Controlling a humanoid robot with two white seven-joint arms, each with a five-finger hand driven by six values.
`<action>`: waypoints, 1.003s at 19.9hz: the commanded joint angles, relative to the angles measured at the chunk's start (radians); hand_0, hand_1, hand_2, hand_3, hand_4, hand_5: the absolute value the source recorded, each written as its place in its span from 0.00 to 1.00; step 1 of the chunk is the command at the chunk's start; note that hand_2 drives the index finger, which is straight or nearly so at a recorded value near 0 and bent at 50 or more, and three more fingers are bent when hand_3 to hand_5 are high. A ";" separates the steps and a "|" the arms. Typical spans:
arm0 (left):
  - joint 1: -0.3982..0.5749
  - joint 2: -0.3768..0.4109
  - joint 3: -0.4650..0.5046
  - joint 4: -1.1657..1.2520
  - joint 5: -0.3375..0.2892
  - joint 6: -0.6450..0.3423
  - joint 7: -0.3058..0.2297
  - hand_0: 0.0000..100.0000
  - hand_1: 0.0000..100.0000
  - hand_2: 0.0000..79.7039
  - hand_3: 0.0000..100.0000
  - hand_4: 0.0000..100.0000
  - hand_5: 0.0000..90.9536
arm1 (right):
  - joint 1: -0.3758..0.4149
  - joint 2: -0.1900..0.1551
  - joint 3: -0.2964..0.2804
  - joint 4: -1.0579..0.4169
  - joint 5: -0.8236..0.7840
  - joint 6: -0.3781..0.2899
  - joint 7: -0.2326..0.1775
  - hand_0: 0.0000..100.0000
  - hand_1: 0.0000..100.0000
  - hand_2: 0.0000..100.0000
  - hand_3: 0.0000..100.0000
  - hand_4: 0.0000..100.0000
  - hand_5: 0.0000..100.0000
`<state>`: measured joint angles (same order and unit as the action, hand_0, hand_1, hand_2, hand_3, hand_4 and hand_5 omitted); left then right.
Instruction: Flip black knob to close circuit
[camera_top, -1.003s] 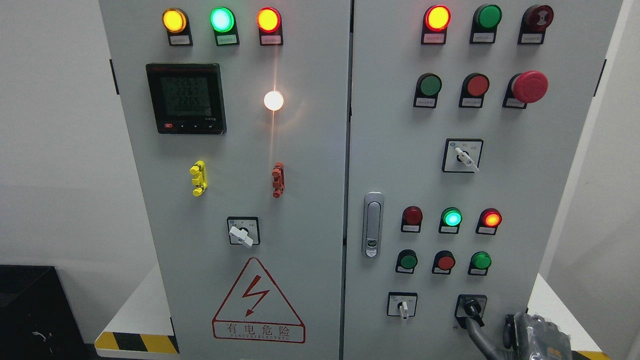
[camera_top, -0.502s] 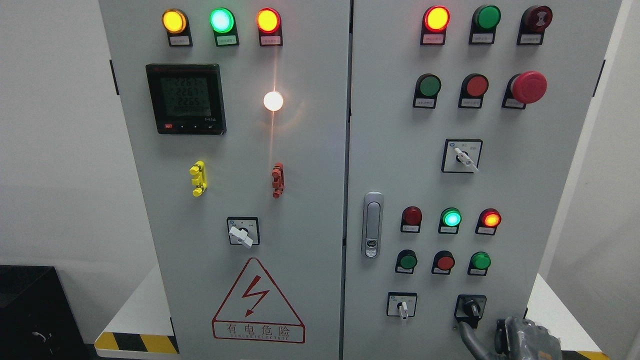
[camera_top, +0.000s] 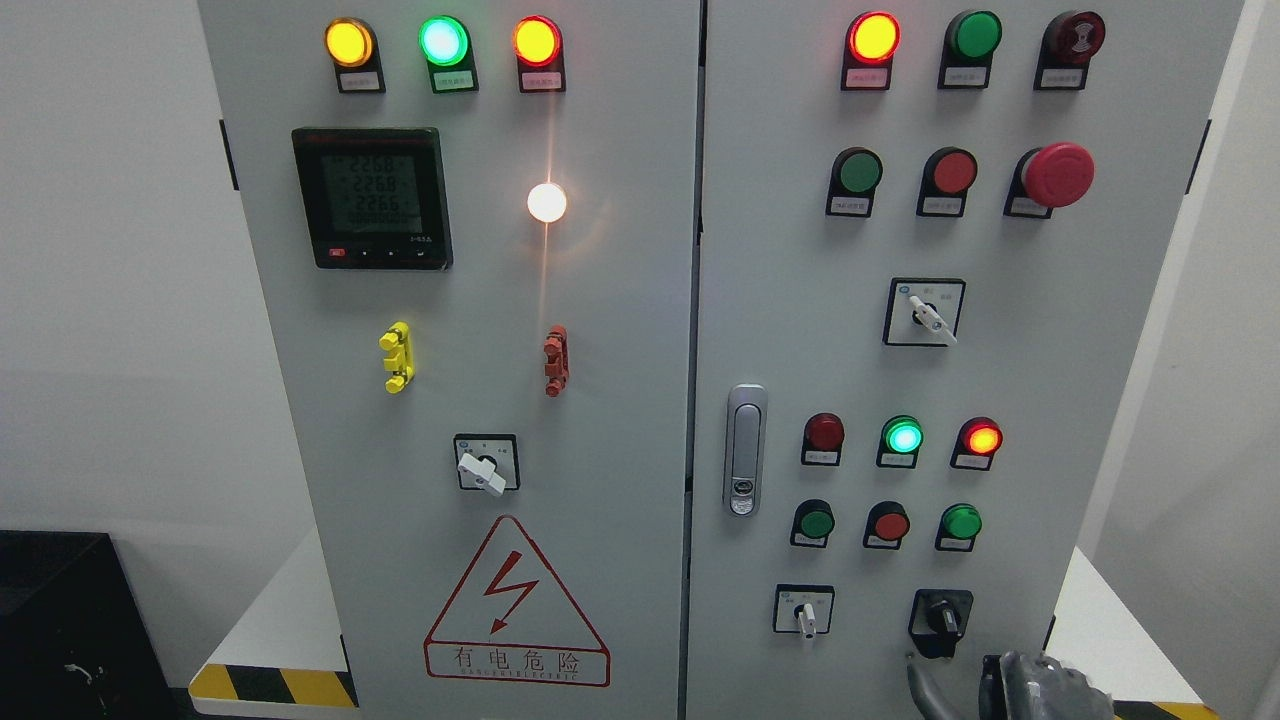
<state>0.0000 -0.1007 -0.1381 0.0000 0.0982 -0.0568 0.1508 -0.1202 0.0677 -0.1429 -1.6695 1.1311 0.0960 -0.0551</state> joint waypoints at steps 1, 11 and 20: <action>0.023 -0.001 0.000 -0.029 0.000 0.000 0.000 0.12 0.56 0.00 0.00 0.00 0.00 | 0.076 0.029 0.039 -0.108 -0.163 -0.002 -0.046 0.00 0.04 0.85 1.00 0.96 0.97; 0.023 -0.001 0.000 -0.029 0.000 0.000 0.000 0.12 0.56 0.00 0.00 0.00 0.00 | 0.197 0.058 0.057 -0.157 -0.595 -0.143 -0.123 0.00 0.07 0.48 0.75 0.74 0.67; 0.023 -0.001 0.000 -0.029 0.000 0.000 0.000 0.12 0.56 0.00 0.00 0.00 0.00 | 0.264 0.057 0.068 -0.190 -1.053 -0.237 -0.128 0.00 0.04 0.25 0.45 0.49 0.47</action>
<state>0.0000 -0.1007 -0.1381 0.0000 0.0982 -0.0568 0.1508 0.0984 0.1148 -0.0966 -1.8103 0.3324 -0.1093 -0.1959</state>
